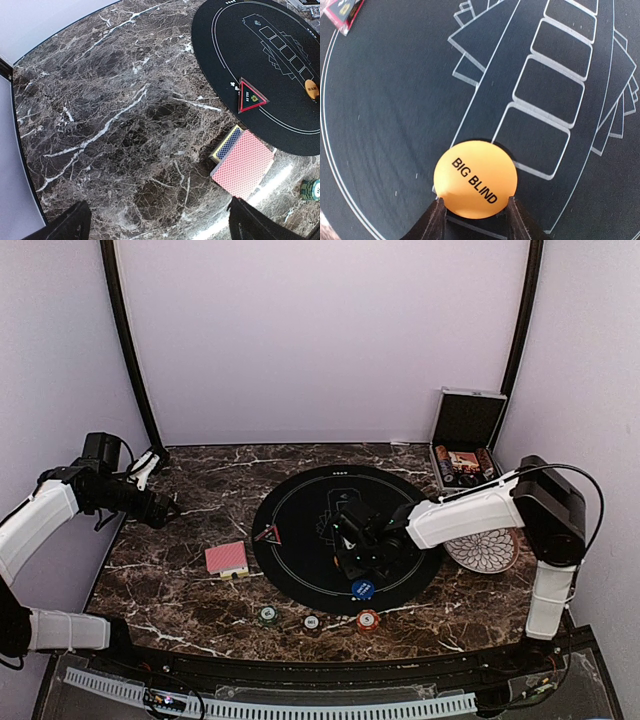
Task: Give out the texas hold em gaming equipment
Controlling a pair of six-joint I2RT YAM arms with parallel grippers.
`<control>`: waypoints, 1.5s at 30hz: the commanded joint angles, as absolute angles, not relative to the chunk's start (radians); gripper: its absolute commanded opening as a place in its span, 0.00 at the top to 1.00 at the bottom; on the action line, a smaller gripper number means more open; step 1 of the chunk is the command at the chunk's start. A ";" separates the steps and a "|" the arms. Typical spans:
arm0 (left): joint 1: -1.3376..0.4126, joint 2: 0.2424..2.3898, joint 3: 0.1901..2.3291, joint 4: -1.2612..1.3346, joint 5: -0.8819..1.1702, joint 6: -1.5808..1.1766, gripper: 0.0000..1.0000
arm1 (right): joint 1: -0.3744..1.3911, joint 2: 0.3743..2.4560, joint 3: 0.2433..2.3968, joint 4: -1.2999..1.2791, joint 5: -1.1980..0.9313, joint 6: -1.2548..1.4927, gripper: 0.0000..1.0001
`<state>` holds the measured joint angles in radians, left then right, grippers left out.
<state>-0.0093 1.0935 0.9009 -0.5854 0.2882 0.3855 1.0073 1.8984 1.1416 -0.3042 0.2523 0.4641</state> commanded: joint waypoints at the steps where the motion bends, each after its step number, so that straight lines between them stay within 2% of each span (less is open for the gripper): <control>1: -0.006 1.070 0.920 -0.618 0.305 0.383 0.01 | 0.979 1.954 1.184 -0.284 0.268 0.450 0.60; 18: -0.006 1.070 0.930 -0.642 0.310 0.396 0.01 | 0.843 2.138 1.404 -0.260 0.288 0.471 0.62; 45: -0.006 1.073 0.928 -0.683 0.315 0.411 0.01 | 0.686 2.501 2.028 -0.406 0.259 0.408 0.62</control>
